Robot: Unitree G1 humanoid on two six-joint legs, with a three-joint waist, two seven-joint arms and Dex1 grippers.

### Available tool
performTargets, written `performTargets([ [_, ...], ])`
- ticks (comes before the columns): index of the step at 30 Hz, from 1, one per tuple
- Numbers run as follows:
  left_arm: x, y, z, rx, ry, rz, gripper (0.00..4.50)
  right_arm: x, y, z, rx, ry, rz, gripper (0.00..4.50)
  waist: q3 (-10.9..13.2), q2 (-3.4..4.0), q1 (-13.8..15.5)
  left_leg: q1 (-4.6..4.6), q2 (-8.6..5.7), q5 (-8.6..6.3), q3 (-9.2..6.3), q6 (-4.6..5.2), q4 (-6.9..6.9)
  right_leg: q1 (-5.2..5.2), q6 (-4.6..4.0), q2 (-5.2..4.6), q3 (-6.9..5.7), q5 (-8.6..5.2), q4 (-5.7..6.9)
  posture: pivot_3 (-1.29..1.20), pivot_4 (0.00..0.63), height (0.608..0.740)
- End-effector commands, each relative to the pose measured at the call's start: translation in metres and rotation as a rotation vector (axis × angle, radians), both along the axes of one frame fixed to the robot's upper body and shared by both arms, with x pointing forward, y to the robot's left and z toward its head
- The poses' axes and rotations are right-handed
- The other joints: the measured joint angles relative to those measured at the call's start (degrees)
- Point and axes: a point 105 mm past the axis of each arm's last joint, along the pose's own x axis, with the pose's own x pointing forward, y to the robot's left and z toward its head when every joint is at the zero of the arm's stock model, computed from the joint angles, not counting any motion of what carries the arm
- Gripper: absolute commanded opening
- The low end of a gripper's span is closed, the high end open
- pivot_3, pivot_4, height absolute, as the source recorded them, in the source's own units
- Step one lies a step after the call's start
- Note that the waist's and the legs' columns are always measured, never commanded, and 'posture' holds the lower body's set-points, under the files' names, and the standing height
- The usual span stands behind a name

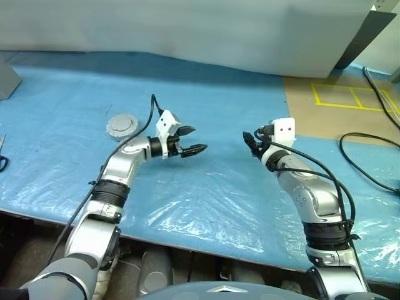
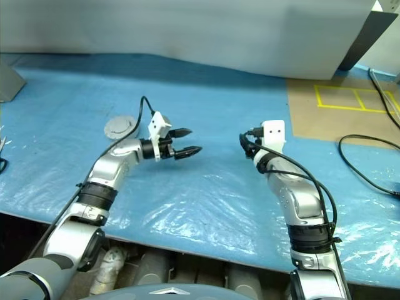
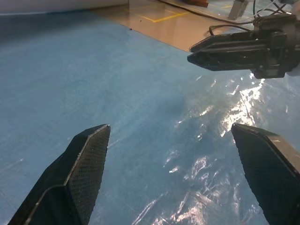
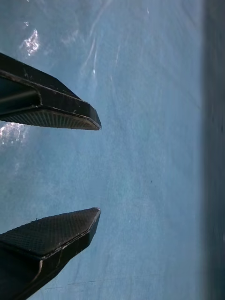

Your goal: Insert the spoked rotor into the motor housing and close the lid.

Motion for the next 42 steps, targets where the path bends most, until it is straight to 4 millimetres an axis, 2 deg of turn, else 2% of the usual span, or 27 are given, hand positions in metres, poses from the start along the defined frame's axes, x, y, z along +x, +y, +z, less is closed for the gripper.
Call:
performTargets([
  [1,0.004,0.002,0.014,-0.019,-0.038,0.011,4.35,0.004,-0.001,0.016,-0.002,-0.062,-0.017,2.73,0.0,0.00,0.0,0.00,0.00,0.00,0.00,0.00,0.00,0.00,0.00,0.00,0.00,0.00,0.01,0.00,0.150,0.740],
  [4,0.001,0.004,0.023,-0.148,0.069,-0.021,4.35,0.003,0.003,0.018,0.002,-0.073,-0.002,2.73,0.0,0.01,0.0,0.00,0.00,0.00,0.00,0.00,-0.02,0.00,0.00,0.00,0.00,0.00,0.02,0.00,0.150,0.740],
  [9,0.007,0.013,0.020,-0.092,0.024,0.033,4.35,0.002,0.011,0.024,-0.049,-0.113,0.000,2.73,0.0,0.02,0.0,0.00,0.01,0.00,0.00,0.00,-0.02,-0.01,0.00,0.02,0.00,0.00,0.02,0.00,0.150,0.740],
  [13,0.005,0.011,0.017,-0.041,-0.020,0.020,4.35,0.004,0.013,0.030,-0.099,-0.141,-0.017,2.73,0.0,0.02,0.0,0.01,0.01,0.00,-0.01,0.00,0.00,-0.01,0.00,0.02,0.00,0.00,0.02,0.00,0.150,0.740],
  [16,0.009,0.012,0.007,0.019,-0.054,0.058,4.35,0.007,0.008,0.020,-0.098,-0.109,-0.063,2.73,0.0,0.02,0.0,0.01,0.00,0.00,-0.01,0.00,-0.01,0.00,0.01,0.01,0.00,0.00,0.02,0.00,0.150,0.740],
  [21,0.008,0.009,0.013,-0.014,-0.063,0.056,4.35,0.009,0.006,0.022,-0.113,-0.111,-0.078,2.73,0.0,0.02,0.0,0.00,0.00,0.00,-0.01,0.00,-0.01,0.00,0.01,0.01,0.01,0.01,0.02,0.00,0.150,0.740],
  [25,0.012,0.015,0.009,0.000,-0.047,0.081,4.35,0.012,0.005,0.015,-0.114,-0.089,-0.090,2.73,0.0,0.02,0.0,0.02,0.00,0.00,-0.01,0.00,-0.02,0.00,0.01,0.02,0.00,0.01,0.03,0.00,0.150,0.740],
  [29,0.009,0.013,0.010,0.003,-0.055,0.063,4.35,0.012,0.012,0.018,-0.114,-0.099,-0.061,2.73,0.0,0.03,-0.1,0.02,0.01,0.00,-0.01,0.00,-0.02,0.00,0.01,0.02,0.01,0.01,0.04,0.00,0.150,0.740],
  [33,0.011,0.017,0.006,0.028,-0.056,0.096,4.35,0.014,0.010,0.008,-0.130,-0.068,-0.090,2.73,0.0,0.03,-0.1,0.02,0.01,0.00,-0.01,0.00,-0.01,0.00,0.01,0.02,0.00,0.01,0.04,0.00,0.150,0.740],
  [36,0.009,0.017,0.008,0.024,-0.059,0.084,4.35,0.014,0.014,0.012,-0.128,-0.086,-0.081,2.73,0.0,0.05,-0.1,0.02,0.00,0.00,-0.01,0.00,-0.01,-0.01,0.01,0.02,0.01,0.01,0.04,0.00,0.150,0.740],
  [42,0.011,0.017,0.008,0.026,-0.061,0.100,4.35,0.014,0.011,0.007,-0.133,-0.073,-0.110,2.73,0.0,0.05,-0.1,0.03,0.01,0.00,-0.01,-0.01,-0.02,0.00,0.01,0.02,0.01,0.01,0.04,0.00,0.150,0.740],
])
